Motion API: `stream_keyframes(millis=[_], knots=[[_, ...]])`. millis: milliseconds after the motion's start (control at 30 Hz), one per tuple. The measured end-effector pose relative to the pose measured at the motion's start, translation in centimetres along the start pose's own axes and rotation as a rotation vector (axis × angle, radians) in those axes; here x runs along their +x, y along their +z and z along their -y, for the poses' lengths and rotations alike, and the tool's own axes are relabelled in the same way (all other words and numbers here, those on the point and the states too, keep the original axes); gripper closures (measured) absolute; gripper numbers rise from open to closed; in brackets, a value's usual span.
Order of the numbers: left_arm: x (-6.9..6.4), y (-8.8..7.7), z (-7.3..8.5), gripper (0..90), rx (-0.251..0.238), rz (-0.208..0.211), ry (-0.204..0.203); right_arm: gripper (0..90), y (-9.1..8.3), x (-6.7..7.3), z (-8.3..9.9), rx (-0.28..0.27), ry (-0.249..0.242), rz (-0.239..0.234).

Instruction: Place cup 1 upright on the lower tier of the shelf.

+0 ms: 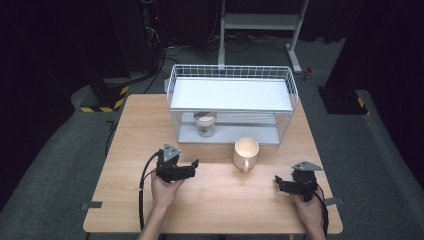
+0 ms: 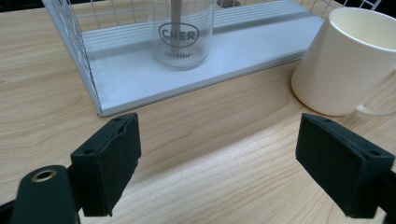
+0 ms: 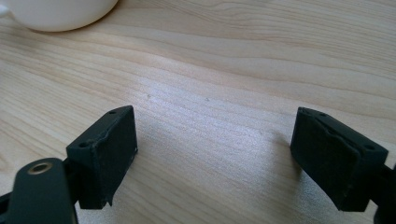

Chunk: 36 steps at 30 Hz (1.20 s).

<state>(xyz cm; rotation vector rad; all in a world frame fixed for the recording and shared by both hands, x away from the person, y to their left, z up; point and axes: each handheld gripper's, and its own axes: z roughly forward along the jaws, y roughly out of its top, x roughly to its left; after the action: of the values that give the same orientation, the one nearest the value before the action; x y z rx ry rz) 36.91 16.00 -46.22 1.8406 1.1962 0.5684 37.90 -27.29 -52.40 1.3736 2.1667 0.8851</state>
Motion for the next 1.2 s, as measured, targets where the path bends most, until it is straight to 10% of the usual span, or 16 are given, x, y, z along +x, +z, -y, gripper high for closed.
stream_keyframes(millis=[1200], knots=[[-1.1,-0.1,4.4,15.4,0.085,-0.037,0.036,14.7,0.0,0.0,0.0,0.0,0.0,0.0]])
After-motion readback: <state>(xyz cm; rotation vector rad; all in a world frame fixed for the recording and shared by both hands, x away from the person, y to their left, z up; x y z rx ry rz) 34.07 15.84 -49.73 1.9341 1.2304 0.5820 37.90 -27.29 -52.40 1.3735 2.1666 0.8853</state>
